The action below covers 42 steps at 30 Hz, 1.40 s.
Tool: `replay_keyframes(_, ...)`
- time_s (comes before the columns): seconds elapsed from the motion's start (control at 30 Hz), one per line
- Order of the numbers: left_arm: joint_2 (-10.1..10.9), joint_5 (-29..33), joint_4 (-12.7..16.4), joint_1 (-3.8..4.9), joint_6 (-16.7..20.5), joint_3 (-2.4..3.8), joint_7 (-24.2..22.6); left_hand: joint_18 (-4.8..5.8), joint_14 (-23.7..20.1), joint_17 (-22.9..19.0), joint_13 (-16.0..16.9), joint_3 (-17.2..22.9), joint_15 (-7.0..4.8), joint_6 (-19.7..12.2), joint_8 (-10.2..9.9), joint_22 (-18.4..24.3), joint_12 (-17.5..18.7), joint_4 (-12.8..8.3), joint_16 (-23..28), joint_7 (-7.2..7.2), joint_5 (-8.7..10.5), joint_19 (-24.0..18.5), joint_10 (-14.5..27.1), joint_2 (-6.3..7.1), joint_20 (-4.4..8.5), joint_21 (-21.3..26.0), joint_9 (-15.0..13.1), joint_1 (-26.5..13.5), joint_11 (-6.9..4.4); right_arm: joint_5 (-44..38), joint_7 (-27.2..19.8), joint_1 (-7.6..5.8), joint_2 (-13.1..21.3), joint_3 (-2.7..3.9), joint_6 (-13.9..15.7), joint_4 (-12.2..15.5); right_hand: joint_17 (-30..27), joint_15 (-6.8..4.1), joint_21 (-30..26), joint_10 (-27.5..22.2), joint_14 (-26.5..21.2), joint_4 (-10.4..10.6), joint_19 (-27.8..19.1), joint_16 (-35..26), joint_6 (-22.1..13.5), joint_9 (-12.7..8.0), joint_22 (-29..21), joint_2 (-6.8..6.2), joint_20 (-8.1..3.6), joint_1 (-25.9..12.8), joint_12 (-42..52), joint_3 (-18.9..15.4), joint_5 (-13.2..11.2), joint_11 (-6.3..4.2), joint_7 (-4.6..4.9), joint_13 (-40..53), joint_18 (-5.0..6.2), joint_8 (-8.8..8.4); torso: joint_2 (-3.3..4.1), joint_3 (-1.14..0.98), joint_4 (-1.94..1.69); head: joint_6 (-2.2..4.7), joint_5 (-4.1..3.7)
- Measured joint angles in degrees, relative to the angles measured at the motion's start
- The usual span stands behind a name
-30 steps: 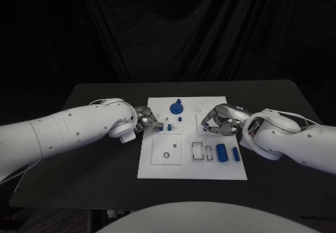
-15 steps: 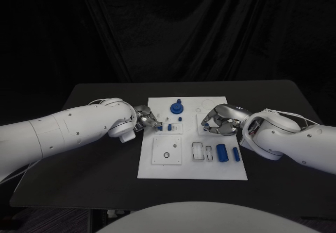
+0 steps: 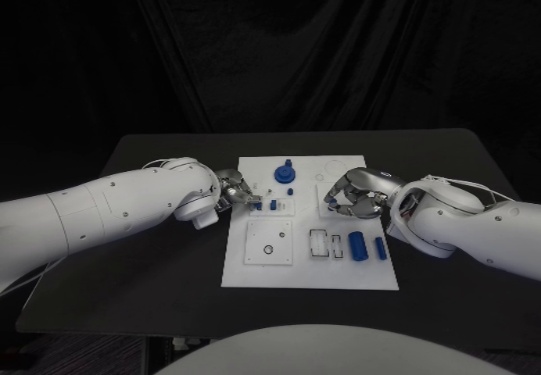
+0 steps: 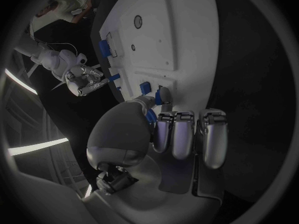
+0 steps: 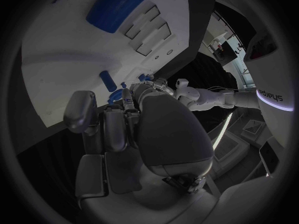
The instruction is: Assemble the parts on the task board
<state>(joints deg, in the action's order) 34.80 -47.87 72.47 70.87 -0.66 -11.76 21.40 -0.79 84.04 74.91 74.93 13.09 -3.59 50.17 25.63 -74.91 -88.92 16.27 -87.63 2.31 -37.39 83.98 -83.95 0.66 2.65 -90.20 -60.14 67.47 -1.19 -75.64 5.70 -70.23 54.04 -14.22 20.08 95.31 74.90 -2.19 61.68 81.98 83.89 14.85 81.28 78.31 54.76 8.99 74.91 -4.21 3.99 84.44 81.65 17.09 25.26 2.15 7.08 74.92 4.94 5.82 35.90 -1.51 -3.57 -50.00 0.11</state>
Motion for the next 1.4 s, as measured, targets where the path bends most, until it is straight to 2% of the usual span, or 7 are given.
replay_keyframes(0.1, 0.1, -0.3, 0.2, 0.0, 0.0, 0.02, 0.1, 0.0, 0.0, 0.0, 0.0, 0.2, 0.0, -0.2, 0.0, 0.0, 0.0, 0.2, 0.0, 0.05, 1.16, 0.0, 0.0, 0.0, 0.0, 0.0, -0.1, 0.0, 0.0, 0.0, 0.0, 0.0, 0.0, 0.0, -0.1, 0.0, 0.0, 0.0, 0.0, 0.0, 0.0, 0.0, 0.0, 0.0, 0.0, 0.0, 0.0, 0.0, 0.0, 0.0, 0.0, 0.0, 0.0, 0.0, 0.0, 0.0, 0.0, 0.0, 0.0, 0.0, 0.0, 0.0, 0.02)
replay_keyframes(0.2, 0.1, -0.7, 0.3, 0.0, 0.0, 0.02, 0.1, 0.0, 0.0, 0.0, 0.0, 0.3, 0.0, -0.3, 0.3, 0.0, 0.0, 0.2, 0.0, 0.05, 4.42, 0.0, 0.0, 0.46, 0.0, 0.0, -0.1, -0.5, 0.0, 0.0, 0.0, 0.0, 0.0, 0.0, -0.1, 0.0, 0.0, 0.0, 0.0, 0.0, 0.0, 0.0, 0.0, 0.0, 0.0, 0.0, 0.0, 0.0, 0.0, 0.0, 0.0, 0.0, 0.0, 0.0, 0.0, 0.0, 0.0, 0.0, 0.0, 0.0, 0.0, 0.0, 0.05)
replay_keyframes(0.5, 0.2, -1.6, 0.4, 0.0, -0.2, 0.03, 0.2, 0.0, 0.0, 0.0, 0.0, 0.3, 0.0, -0.4, 0.4, 0.0, 0.0, 0.2, 0.0, -0.06, 7.24, 0.0, 0.0, 0.53, 0.0, 0.0, -0.1, -1.3, 0.0, 0.0, 0.1, 0.0, 0.0, 0.0, -0.3, 0.0, -0.1, 0.0, 0.0, 0.0, 0.0, 0.0, 0.0, 0.0, 0.0, 0.0, 0.0, 0.0, 0.0, 0.0, 0.0, 0.0, 0.0, 0.0, 0.0, 0.0, 0.0, 0.0, 0.0, 0.0, 0.0, 0.0, 0.1)
replay_keyframes(0.67, 0.3, -1.8, 0.5, 0.0, -0.3, 0.03, 0.3, 0.0, 0.0, 0.0, 0.0, -1.3, 0.0, -0.1, 0.5, 0.0, 0.0, 0.4, 0.0, 0.25, 15.51, 0.0, 0.0, -0.01, 0.0, 0.0, 0.2, -4.9, 0.0, 0.1, 0.1, 0.0, -0.1, 0.0, -0.3, 0.0, -0.1, 0.0, 0.0, 0.0, 0.0, 0.0, 0.0, 0.0, 0.0, 0.0, 0.0, 0.0, 0.0, 0.0, 0.0, 0.0, 0.0, 0.0, 0.0, 0.0, 0.0, 0.0, 0.0, 0.0, 0.0, 0.0, 0.13)
replay_keyframes(0.9, 0.3, -1.9, 0.5, 0.0, -0.3, 0.04, 0.3, 0.0, 0.0, 0.0, 0.0, -4.6, 0.0, -0.1, 0.6, 0.0, 0.0, 0.5, 0.0, 0.24, 22.1, 0.0, 0.0, -0.8, 0.0, 0.0, 0.7, -8.6, 0.0, 0.1, 0.2, 0.01, -0.1, 0.0, -0.4, 0.0, -0.1, 0.0, 0.0, 0.0, 0.0, 0.0, 0.0, 0.0, 0.0, 0.0, 0.0, 0.0, 0.0, 0.0, 0.0, 0.0, 0.0, 0.0, 0.0, 0.0, 0.0, 0.0, 0.0, 0.0, 0.0, 0.0, 0.17)
replay_keyframes(1.23, 0.4, -2.0, 0.5, 0.0, -0.4, 0.05, 0.3, 0.0, 0.0, 0.0, 0.0, -6.1, 0.0, 0.2, 0.7, 0.0, 0.0, 0.6, 0.0, 0.34, 23.92, 0.0, 0.0, -1.45, 0.0, 0.0, 0.8, -9.9, 0.0, 0.1, 0.3, 0.01, -0.1, 0.0, -0.5, 0.0, -0.1, 0.0, -0.3, 0.0, 0.0, 0.0, 0.0, 0.0, 0.0, 0.0, 0.0, 0.0, 0.0, 0.0, 0.0, 0.0, 0.0, 0.0, 0.0, 0.0, 0.0, 0.0, 0.0, 0.01, 0.01, 0.0, 0.13)
replay_keyframes(1.4, 0.4, -2.0, 0.6, 0.0, -0.4, 0.04, 0.3, 0.0, 0.0, 0.0, 0.0, -8.5, 0.0, 0.2, 0.7, 0.0, 0.0, 0.6, 0.0, 0.34, 24.75, 0.0, 0.0, -2.38, 0.0, 0.0, 0.8, -13.3, 0.0, 0.1, 0.3, 0.02, -0.1, 0.0, -0.6, 0.0, 0.0, 0.0, -0.3, 0.0, 0.0, 0.0, 0.0, 0.0, 0.0, 0.0, 0.0, 0.0, 0.0, 0.0, 0.0, 0.0, 0.0, 0.0, 0.0, 0.0, 0.0, 0.0, 0.0, 0.01, 0.01, 0.0, 0.23)
